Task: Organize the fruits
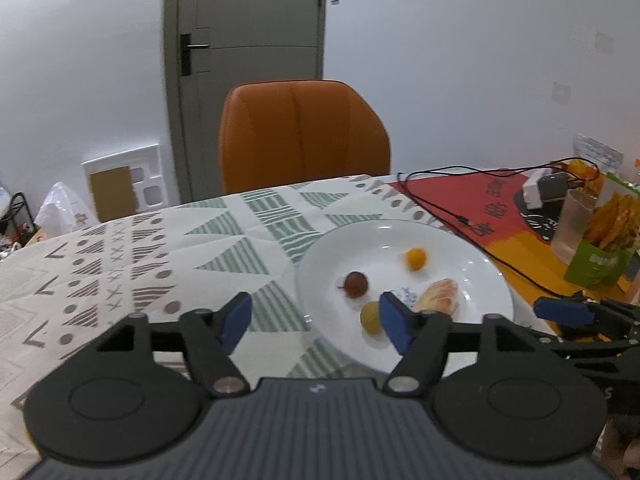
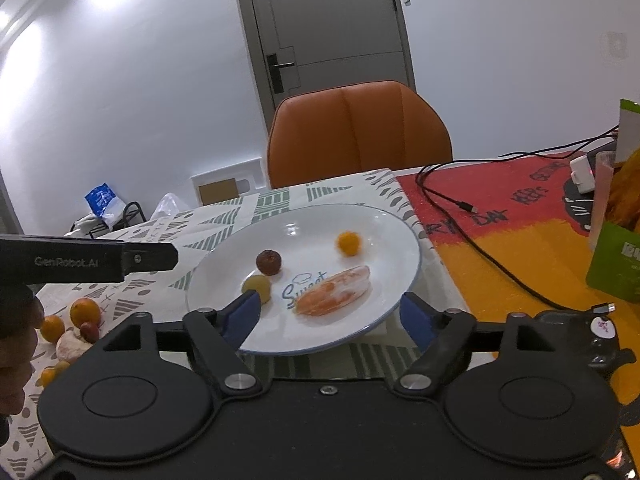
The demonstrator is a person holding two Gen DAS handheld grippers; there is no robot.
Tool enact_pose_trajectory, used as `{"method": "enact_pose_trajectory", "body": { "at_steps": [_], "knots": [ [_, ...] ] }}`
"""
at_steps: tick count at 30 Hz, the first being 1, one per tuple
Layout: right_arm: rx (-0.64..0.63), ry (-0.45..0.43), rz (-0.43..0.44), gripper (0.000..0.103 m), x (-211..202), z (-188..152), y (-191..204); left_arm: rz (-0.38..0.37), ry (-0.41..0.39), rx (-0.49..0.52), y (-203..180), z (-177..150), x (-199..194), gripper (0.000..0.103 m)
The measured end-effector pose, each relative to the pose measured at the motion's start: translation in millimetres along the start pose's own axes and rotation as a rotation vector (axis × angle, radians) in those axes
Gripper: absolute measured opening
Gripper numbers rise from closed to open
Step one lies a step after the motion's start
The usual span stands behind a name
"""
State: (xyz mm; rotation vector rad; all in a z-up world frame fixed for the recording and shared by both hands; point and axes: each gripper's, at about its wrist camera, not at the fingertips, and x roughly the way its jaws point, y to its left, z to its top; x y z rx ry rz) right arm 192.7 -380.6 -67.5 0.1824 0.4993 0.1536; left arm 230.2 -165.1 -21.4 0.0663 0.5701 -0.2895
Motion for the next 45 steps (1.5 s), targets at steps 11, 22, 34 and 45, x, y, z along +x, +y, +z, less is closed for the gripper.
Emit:
{"method": "enact_pose_trajectory", "body": {
  "at_steps": [11,22,34,45],
  "knots": [
    [-0.001,0.003,0.03,0.097,3,-1,17,0.082,0.003,-0.058,35,-9,-18,0.083],
    [-0.017,0.019,0.084,0.103,7,0,43,0.154,-0.014,-0.121,69,-24,-44,0.086],
    [-0.043,0.053,0.147,0.103,20,-4,78,0.237,-0.017,-0.184,111,-44,-73,0.089],
    [-0.077,0.079,0.208,0.103,22,-8,105,0.28,-0.011,-0.225,133,-60,-88,0.089]
  ]
}}
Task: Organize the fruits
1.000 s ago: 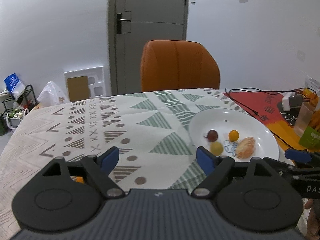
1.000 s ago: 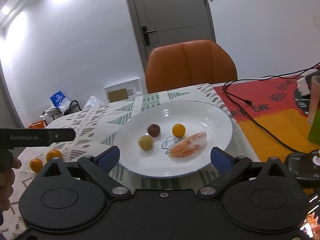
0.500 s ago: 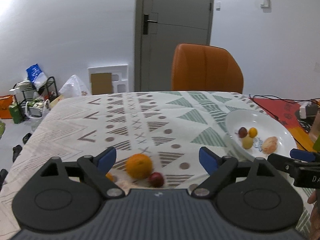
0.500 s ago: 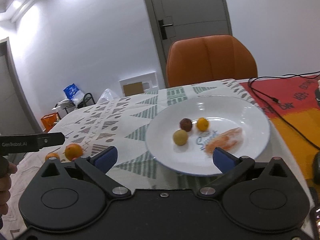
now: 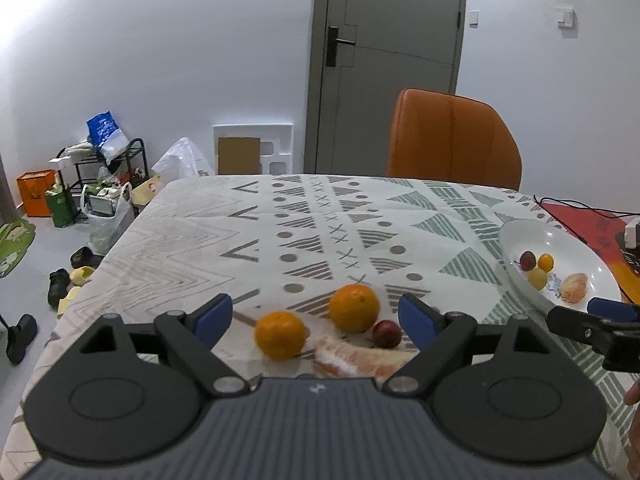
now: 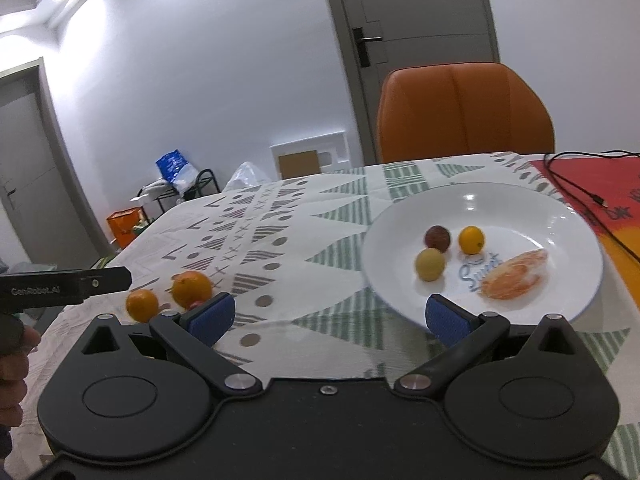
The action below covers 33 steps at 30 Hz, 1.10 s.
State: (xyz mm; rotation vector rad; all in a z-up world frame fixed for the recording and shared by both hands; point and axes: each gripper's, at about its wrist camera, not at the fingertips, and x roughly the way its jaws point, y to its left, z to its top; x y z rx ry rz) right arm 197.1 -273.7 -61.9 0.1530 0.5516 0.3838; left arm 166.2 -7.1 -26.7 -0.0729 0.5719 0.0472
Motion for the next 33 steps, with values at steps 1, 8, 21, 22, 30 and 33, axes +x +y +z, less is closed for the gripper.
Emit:
{"method": "enact_pose_trajectory", "body": {
  "at_steps": [1,8,21,22,30,33],
  "knots": [
    [-0.004,0.004,0.003,0.103,1,0,3,0.002,0.002,-0.002,2,-1,-1,0.089],
    [-0.011,0.03,0.037,0.103,6,-6,16,0.012,0.016,-0.013,13,-10,-3,0.089],
    [-0.047,0.083,0.1,0.103,16,-14,47,0.01,0.037,-0.043,35,-23,-5,0.089],
    [-0.05,0.085,0.103,0.103,17,-14,49,0.013,0.038,-0.045,37,-23,-6,0.089],
    [-0.078,0.118,0.134,0.103,31,-13,67,0.013,0.04,-0.079,56,-24,-5,0.089],
    [-0.089,0.133,0.148,0.103,38,-13,74,0.016,0.04,-0.085,63,-25,-5,0.089]
  ]
}}
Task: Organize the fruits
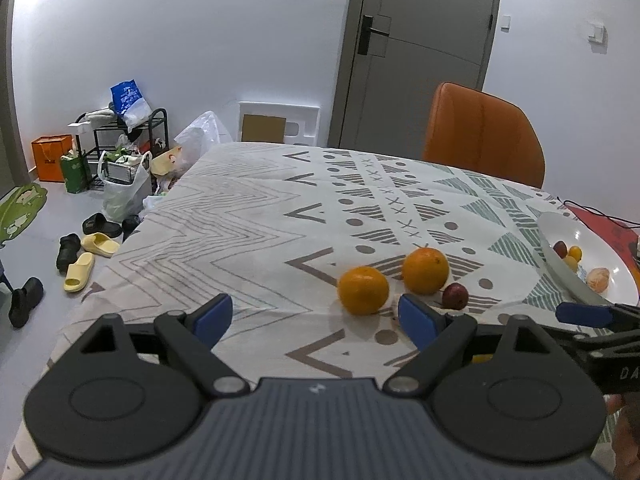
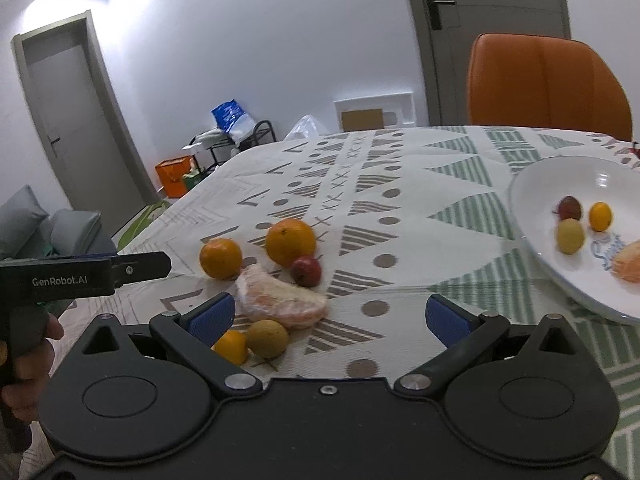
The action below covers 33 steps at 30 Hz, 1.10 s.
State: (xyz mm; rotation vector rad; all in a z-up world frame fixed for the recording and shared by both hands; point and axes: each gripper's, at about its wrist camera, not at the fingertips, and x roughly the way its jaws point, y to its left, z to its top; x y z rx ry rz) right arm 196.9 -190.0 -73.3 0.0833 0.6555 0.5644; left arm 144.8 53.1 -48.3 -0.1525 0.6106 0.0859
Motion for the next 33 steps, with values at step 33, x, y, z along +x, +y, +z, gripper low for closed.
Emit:
{"method": "enact_pose_trajectory", "body": {
  "at_steps": [33],
  "knots": [
    [-0.134,0.082,-0.002,0.063,44,8,37,0.016,0.016,-0.065,32,2,16,0.089]
  ]
}}
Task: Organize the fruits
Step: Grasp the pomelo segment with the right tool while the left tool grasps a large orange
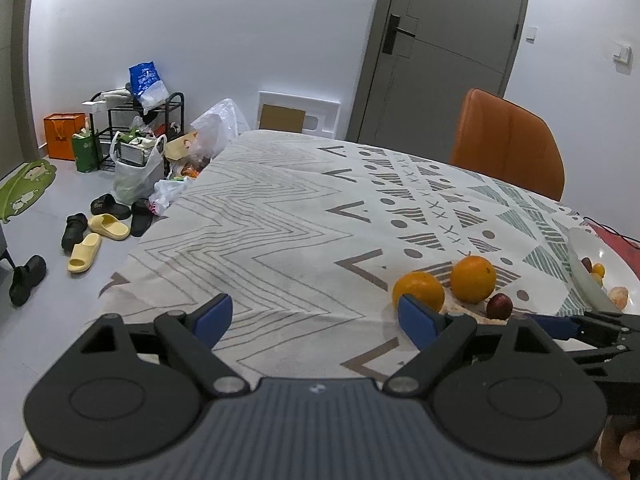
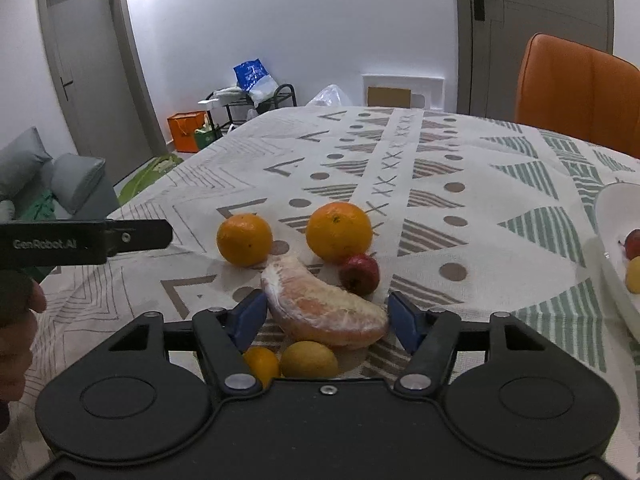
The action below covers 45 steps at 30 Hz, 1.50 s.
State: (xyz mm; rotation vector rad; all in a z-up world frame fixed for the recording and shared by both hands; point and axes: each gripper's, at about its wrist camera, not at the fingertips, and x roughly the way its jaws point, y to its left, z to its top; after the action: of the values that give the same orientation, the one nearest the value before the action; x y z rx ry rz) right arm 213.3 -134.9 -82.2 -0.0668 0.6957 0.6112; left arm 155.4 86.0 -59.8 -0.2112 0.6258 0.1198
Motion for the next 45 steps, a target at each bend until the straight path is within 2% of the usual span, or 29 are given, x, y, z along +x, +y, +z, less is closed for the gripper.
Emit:
{"method": "enact_pose_trajectory", "body": {
  "at_steps": [22,25,26,27,28,45],
  "knots": [
    [0.069,-0.077,-0.057,0.063,-43,-5,-39,-0.079,0.012,0.059,-45,5,28,0.085],
    [0.073,-0.085,-0.066,0.063,-46,-4,-43,-0.087,0.029,0.049,-49,4,35,0.074],
    [0.075,-0.087,-0.068,0.063,-47,-4,-45,-0.089,0.037,0.048,-50,3,38,0.063],
    [0.078,-0.09,-0.07,0.063,-48,-3,-47,-0.089,0.047,0.048,-50,3,40,0.045],
    [0.08,-0.093,-0.071,0.063,-49,-3,-48,-0.101,0.062,0.046,-50,3,42,0.035],
    [0.113,-0.14,-0.092,0.063,-66,-6,-70,-0.113,0.029,0.068,-68,8,27,0.035]
  ]
}}
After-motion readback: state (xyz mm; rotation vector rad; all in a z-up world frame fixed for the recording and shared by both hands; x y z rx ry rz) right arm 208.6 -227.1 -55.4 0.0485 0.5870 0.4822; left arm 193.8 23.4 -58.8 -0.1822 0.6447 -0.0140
